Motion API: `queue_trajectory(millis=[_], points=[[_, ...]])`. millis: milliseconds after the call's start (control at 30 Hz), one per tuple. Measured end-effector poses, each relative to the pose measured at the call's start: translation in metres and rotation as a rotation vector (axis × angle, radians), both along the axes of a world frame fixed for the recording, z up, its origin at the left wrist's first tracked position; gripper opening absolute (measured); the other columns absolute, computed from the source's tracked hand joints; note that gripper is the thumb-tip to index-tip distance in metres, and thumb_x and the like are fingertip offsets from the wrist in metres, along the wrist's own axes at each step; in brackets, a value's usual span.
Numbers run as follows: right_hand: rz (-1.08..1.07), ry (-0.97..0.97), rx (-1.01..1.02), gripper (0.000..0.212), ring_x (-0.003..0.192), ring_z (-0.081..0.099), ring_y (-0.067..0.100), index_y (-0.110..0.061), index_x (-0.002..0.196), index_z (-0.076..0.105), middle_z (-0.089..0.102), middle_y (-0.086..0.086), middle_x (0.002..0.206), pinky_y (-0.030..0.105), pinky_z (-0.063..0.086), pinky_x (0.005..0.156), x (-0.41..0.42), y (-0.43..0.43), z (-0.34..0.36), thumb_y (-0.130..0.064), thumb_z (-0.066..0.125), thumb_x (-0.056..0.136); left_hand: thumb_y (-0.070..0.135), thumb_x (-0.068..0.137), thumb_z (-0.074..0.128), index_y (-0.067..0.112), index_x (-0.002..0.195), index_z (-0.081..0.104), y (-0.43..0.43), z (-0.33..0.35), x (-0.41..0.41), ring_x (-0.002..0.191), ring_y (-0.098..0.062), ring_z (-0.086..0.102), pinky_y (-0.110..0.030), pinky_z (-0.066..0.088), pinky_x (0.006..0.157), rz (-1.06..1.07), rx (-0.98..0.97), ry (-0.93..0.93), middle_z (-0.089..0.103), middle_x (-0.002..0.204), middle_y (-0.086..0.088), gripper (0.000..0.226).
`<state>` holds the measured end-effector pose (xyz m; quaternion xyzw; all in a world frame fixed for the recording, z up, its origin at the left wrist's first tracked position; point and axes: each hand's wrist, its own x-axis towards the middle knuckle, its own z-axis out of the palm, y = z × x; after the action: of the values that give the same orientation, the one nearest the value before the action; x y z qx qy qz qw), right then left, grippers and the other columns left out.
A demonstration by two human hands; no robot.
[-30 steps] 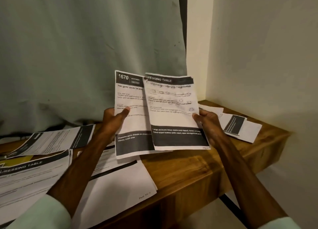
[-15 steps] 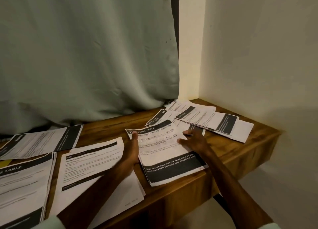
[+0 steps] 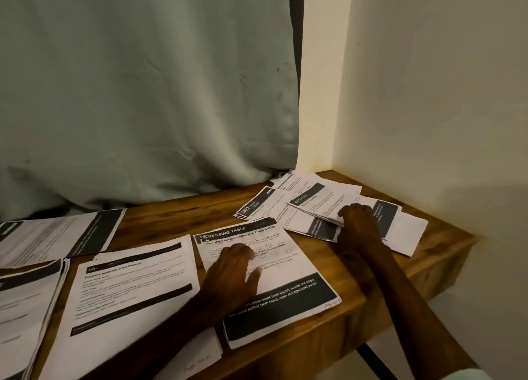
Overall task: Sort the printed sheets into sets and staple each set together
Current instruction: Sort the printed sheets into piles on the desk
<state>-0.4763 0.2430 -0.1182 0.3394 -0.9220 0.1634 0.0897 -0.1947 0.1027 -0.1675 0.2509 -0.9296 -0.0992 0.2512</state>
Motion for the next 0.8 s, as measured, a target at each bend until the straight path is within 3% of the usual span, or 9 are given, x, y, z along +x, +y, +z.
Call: queue_trajectory(millis=[67, 167, 267, 467, 600, 700, 767, 800], points=[[0.001, -0.021, 0.033, 0.073, 0.133, 0.047, 0.032, -0.016, 0.136, 0.052, 0.054, 0.010, 0.141, 0.047, 0.040, 0.114, -0.007, 0.002, -0.009, -0.035, 0.087, 0.075, 0.048, 0.098, 0.052, 0.022, 0.121, 0.064, 0.001, -0.011, -0.002, 0.118, -0.014, 0.061, -0.024, 0.047, 0.089, -0.011, -0.103, 0.064, 0.064, 0.124, 0.007, 0.037], [0.004, -0.079, -0.084, 0.058, 0.121, 0.058, 0.030, -0.015, 0.136, 0.049, 0.060, 0.011, 0.135, 0.047, 0.050, 0.105, -0.009, 0.002, -0.017, -0.029, 0.077, 0.088, 0.052, 0.094, 0.044, 0.019, 0.109, 0.071, -0.005, -0.025, -0.004, 0.099, -0.017, 0.070, -0.029, 0.059, 0.076, 0.008, -0.226, 0.148, 0.072, 0.108, 0.002, 0.045], [-0.018, -0.068, -0.109, 0.066, 0.120, 0.060, 0.031, -0.015, 0.144, 0.042, 0.059, 0.011, 0.136, 0.047, 0.054, 0.101, -0.009, -0.001, -0.016, -0.022, 0.076, 0.089, 0.052, 0.094, 0.043, 0.019, 0.108, 0.071, -0.004, -0.028, -0.005, 0.097, -0.018, 0.072, -0.031, 0.061, 0.075, 0.021, -0.257, 0.181, 0.073, 0.107, 0.001, 0.046], [-0.050, 0.014, 0.105, 0.074, 0.126, 0.057, 0.028, -0.018, 0.141, 0.046, 0.057, 0.009, 0.139, 0.042, 0.047, 0.107, -0.012, -0.007, -0.006, -0.033, 0.086, 0.080, 0.051, 0.093, 0.046, 0.018, 0.105, 0.071, -0.004, -0.033, -0.006, 0.093, -0.018, 0.073, -0.028, 0.060, 0.071, 0.004, -0.268, 0.262, 0.074, 0.103, 0.001, 0.043], [-0.056, 0.004, -0.017, 0.053, 0.125, 0.059, 0.030, -0.012, 0.136, 0.053, 0.060, 0.013, 0.137, 0.038, 0.045, 0.109, 0.008, -0.007, 0.015, -0.033, 0.074, 0.092, 0.054, 0.091, 0.046, 0.021, 0.104, 0.070, -0.007, -0.031, -0.007, 0.093, -0.018, 0.073, -0.026, 0.056, 0.073, -0.010, -0.234, 0.264, 0.074, 0.102, 0.002, 0.043], [0.004, 0.030, -0.178, 0.042, 0.118, 0.064, 0.033, -0.008, 0.133, 0.059, 0.064, 0.016, 0.133, 0.039, 0.050, 0.104, 0.055, -0.012, 0.032, -0.025, 0.069, 0.095, 0.067, 0.095, 0.044, 0.025, 0.116, 0.066, -0.002, -0.004, -0.005, 0.112, -0.011, 0.062, -0.024, 0.047, 0.091, 0.024, 0.038, 0.154, 0.067, 0.117, 0.009, 0.052], [0.091, 0.074, -0.264, 0.048, 0.113, 0.067, 0.035, -0.010, 0.134, 0.062, 0.064, 0.016, 0.133, 0.043, 0.058, 0.094, 0.106, -0.016, 0.036, -0.014, 0.077, 0.088, 0.077, 0.090, 0.045, 0.025, 0.117, 0.066, -0.003, 0.023, -0.001, 0.108, -0.009, 0.064, -0.027, 0.052, 0.095, -0.011, 0.451, 0.114, 0.068, 0.116, 0.011, 0.062], [0.150, 0.106, -0.278, 0.046, 0.111, 0.068, 0.035, -0.011, 0.132, 0.064, 0.065, 0.016, 0.132, 0.043, 0.061, 0.089, 0.133, -0.018, 0.035, -0.009, 0.075, 0.088, 0.079, 0.085, 0.048, 0.024, 0.113, 0.069, -0.005, 0.035, 0.000, 0.101, -0.012, 0.069, -0.031, 0.056, 0.093, -0.092, 0.714, 0.179, 0.073, 0.109, 0.006, 0.065]])
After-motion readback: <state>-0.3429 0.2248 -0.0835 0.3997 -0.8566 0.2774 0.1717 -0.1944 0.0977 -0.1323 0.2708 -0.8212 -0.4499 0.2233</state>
